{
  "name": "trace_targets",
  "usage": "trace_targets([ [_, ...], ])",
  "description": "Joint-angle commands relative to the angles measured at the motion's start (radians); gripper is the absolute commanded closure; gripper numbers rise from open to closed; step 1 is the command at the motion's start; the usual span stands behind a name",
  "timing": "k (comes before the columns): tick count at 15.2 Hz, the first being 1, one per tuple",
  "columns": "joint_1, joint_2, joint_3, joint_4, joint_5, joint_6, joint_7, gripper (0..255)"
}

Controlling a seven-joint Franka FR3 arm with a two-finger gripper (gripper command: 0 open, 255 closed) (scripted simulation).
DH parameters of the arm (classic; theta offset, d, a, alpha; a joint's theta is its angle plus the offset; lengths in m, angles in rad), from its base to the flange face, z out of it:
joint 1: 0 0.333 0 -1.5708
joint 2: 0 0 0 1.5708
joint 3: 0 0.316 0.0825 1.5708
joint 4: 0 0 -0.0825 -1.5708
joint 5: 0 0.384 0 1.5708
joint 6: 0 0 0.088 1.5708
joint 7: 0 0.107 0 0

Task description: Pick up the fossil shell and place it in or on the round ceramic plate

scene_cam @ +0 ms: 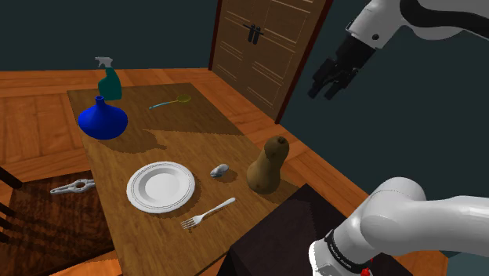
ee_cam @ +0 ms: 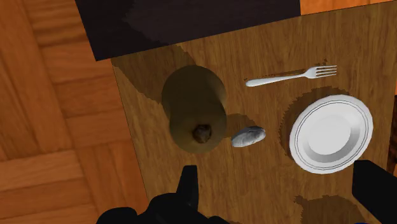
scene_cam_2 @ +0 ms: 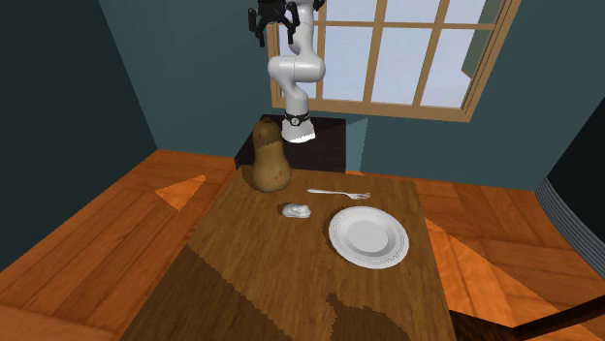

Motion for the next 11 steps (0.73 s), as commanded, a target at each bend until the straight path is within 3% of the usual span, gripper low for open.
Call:
trace_targets([
  [1, 0.000, 0.000, 0.000, 0.000, 0.000, 0.000, 0.000, 0],
  [11, -0.061, 0.094, 0.176, -0.235, 0.094, 0.328, 0.344, 0],
])
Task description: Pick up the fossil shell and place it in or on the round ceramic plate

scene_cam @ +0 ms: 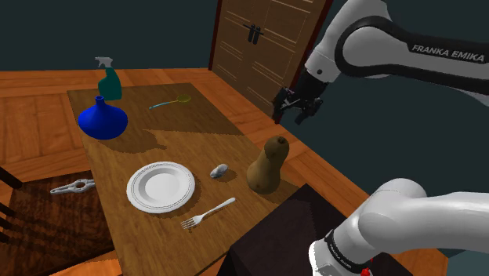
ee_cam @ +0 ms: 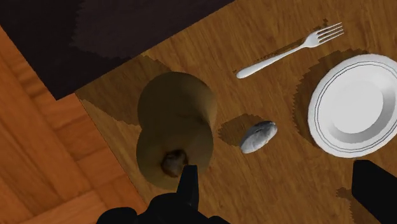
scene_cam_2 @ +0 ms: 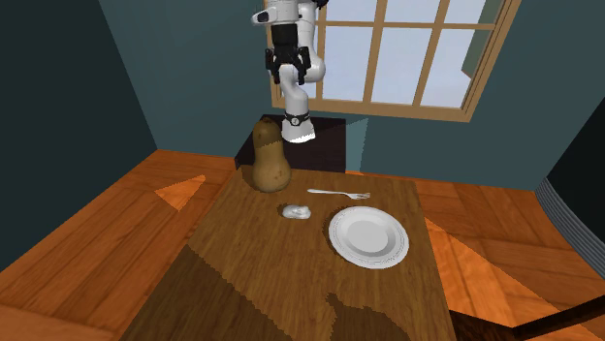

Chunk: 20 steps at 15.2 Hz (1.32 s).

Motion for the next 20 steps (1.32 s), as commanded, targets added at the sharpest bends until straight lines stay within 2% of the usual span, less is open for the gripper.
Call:
trace_targets([
  [1, -0.011, 0.030, 0.036, -0.037, 0.018, 0.069, 0.071, 0],
  [7, -0.047, 0.193, 0.146, -0.091, 0.060, 0.285, 0.280, 0],
  [12, -0.091, 0.377, 0.236, -0.091, 0.061, 0.464, 0.467, 0],
  [16, -0.138, 0.547, 0.302, -0.063, 0.014, 0.599, 0.639, 0],
  [20, -0.178, 0.733, 0.340, -0.013, -0.101, 0.715, 0.852, 0],
])
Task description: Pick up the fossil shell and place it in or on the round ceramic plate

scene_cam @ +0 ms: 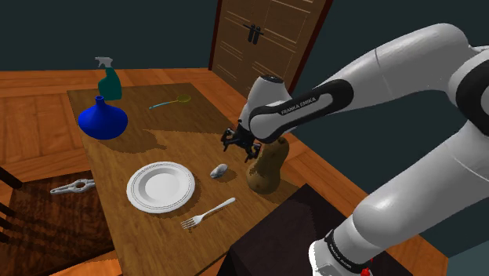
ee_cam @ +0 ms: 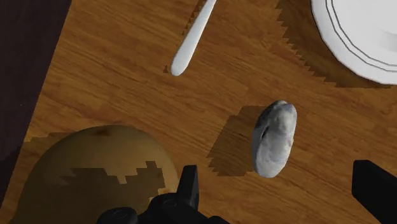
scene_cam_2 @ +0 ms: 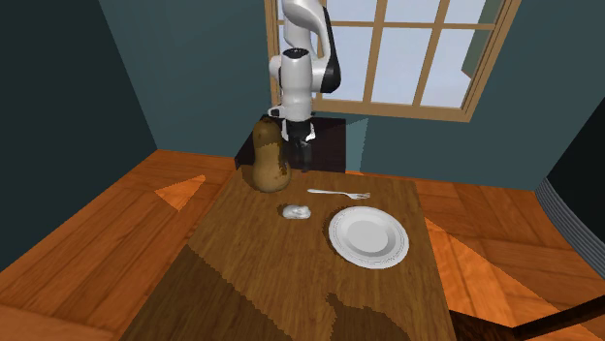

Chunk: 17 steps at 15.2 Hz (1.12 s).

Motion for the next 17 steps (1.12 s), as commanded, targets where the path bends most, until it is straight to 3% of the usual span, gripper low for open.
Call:
trace_targets([
  [1, -0.014, 0.103, 0.011, 0.033, -0.077, 0.059, 0.127, 0],
  [4, 0.002, 0.244, -0.021, 0.091, -0.199, 0.120, 0.306, 0],
  [8, 0.072, 0.417, -0.112, 0.185, -0.309, 0.179, 0.503, 0],
  [17, 0.133, 0.550, -0.186, 0.234, -0.374, 0.261, 0.570, 0],
])
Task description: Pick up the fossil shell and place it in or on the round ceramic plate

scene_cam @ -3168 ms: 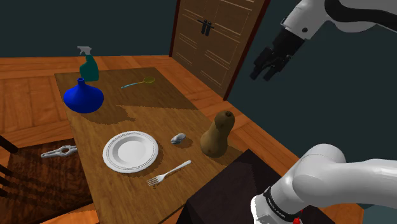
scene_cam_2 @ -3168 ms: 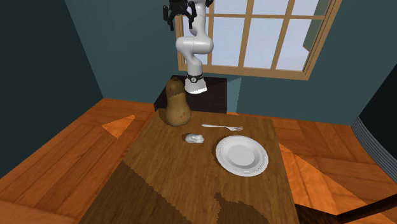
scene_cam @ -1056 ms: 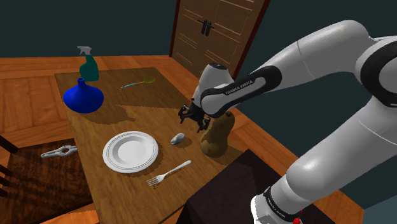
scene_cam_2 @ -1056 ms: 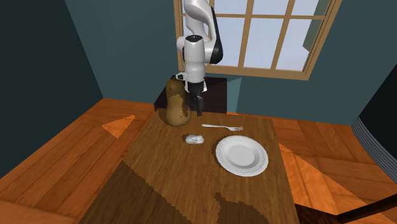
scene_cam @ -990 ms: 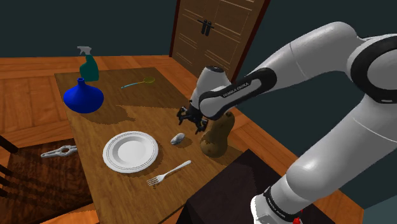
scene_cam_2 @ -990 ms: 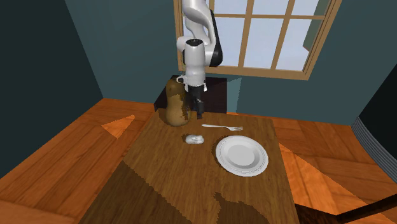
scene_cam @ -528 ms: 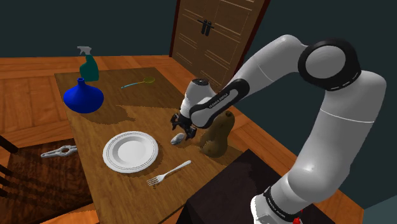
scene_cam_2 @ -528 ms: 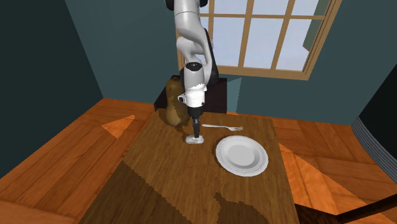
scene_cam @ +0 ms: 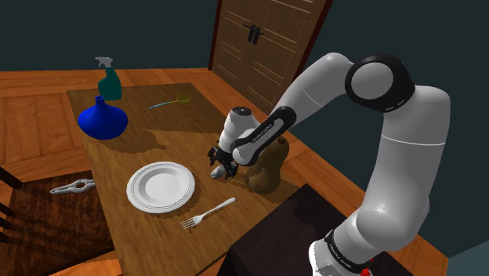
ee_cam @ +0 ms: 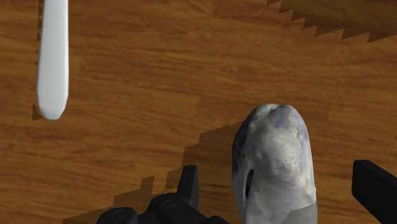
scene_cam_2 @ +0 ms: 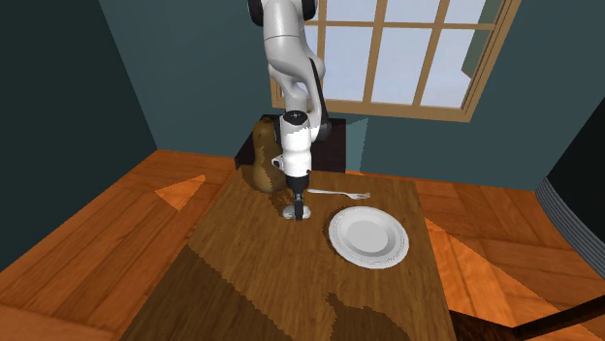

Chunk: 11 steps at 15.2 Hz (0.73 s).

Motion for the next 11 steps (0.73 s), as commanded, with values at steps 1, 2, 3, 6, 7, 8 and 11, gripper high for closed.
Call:
trace_targets([
  [1, 0.007, 0.013, -0.008, 0.003, -0.007, 0.010, 0.006, 0],
  [2, 0.007, 0.013, -0.008, 0.003, -0.007, 0.010, 0.006, 0],
  [3, 0.007, 0.013, -0.008, 0.003, -0.007, 0.010, 0.006, 0],
  [6, 0.007, 0.013, -0.008, 0.003, -0.007, 0.010, 0.006, 0],
  [7, 0.007, 0.013, -0.008, 0.003, -0.007, 0.010, 0.006, 0],
  [8, 0.007, 0.013, -0.008, 0.003, -0.007, 0.010, 0.006, 255],
  [11, 0.007, 0.013, -0.008, 0.003, -0.007, 0.010, 0.006, 255],
])
